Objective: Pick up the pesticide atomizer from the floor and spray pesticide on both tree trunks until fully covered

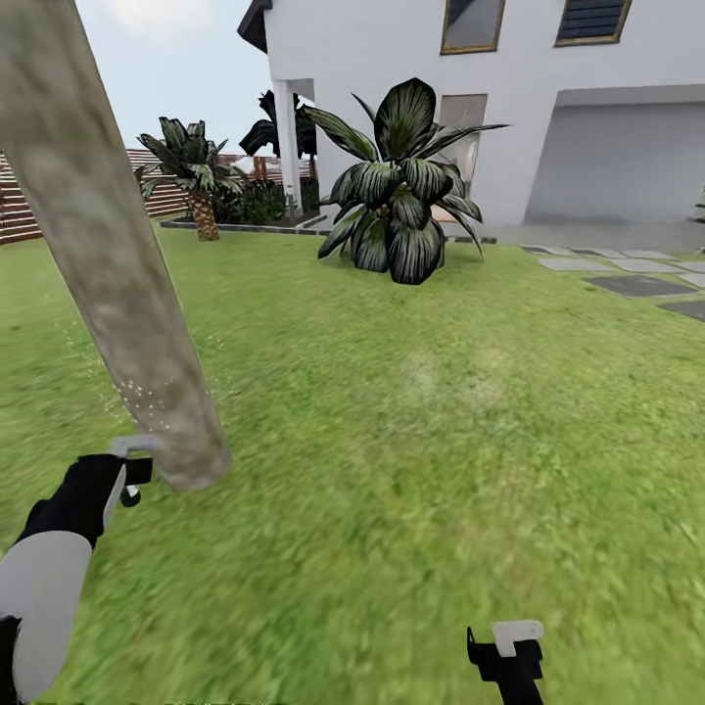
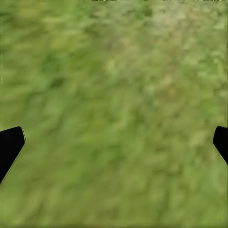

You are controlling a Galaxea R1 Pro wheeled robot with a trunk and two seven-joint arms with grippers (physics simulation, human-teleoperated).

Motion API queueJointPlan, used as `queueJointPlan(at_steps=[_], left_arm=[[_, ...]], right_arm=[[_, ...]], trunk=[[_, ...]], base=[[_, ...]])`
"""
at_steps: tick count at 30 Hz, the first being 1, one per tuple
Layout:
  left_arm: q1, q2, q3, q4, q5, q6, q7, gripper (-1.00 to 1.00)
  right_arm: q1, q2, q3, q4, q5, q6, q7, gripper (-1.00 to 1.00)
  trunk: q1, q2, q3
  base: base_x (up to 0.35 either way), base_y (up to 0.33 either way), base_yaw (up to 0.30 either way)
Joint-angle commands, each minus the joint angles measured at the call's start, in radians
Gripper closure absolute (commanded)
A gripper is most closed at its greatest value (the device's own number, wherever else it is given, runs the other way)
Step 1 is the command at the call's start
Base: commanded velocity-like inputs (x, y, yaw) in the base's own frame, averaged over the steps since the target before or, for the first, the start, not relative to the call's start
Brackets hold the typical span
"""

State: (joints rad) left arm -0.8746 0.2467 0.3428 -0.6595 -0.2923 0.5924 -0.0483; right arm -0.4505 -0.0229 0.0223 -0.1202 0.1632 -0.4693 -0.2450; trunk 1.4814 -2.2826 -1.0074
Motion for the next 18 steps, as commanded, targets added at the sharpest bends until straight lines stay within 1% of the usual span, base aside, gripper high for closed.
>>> queueJointPlan(at_steps=[1,3,5,7,12,14,16,18], left_arm=[[-0.003,-0.002,0.0,-0.001,-0.011,0.004,-0.008,1.0],[-0.007,-0.002,-0.001,-0.008,-0.01,0.006,-0.009,1.0],[-0.007,-0.003,0.0,-0.058,-0.006,0.009,-0.01,1.0],[-0.009,-0.01,-0.001,-0.077,-0.006,0.011,-0.01,1.0],[-0.01,-0.032,-0.003,-0.087,-0.008,0.011,-0.007,1.0],[-0.01,-0.032,-0.003,-0.091,-0.009,0.011,-0.007,1.0],[-0.007,-0.032,-0.001,-0.123,-0.01,0.013,-0.007,1.0],[-0.007,-0.032,-0.001,-0.133,-0.01,0.013,-0.007,1.0]], right_arm=[[-0.001,0.0,0.002,0.001,0.01,0.0,-0.009,-1.0],[-0.001,0.0,0.002,0.001,0.01,0.0,-0.01,-1.0],[-0.001,0.0,0.002,0.001,0.01,0.0,-0.01,-1.0],[-0.001,0.0,0.002,0.001,0.01,0.0,-0.01,-1.0],[-0.001,0.0,0.002,0.001,0.01,0.0,-0.01,-1.0],[-0.001,0.0,0.002,0.001,0.01,0.0,-0.011,-1.0],[-0.001,0.0,0.002,0.001,0.01,0.0,-0.011,-1.0],[-0.001,-0.001,0.002,0.001,0.01,0.0,-0.011,-1.0]], trunk=[[0.0,0.0,-0.001],[0.0,0.0,-0.001],[0.0,0.0,-0.001],[0.0,0.0,-0.001],[0.0,0.0,-0.001],[0.0,0.0,-0.001],[0.0,0.0,-0.001],[0.0,0.0,-0.001]], base=[[0.0,0.0,0.225],[0.0,0.0,0.255],[0.047,-0.02,0.27],[0.182,-0.123,0.125],[0.202,-0.185,0.018],[0.073,-0.253,0.001],[0.012,-0.27,0.0],[0.004,-0.272,0.0]])
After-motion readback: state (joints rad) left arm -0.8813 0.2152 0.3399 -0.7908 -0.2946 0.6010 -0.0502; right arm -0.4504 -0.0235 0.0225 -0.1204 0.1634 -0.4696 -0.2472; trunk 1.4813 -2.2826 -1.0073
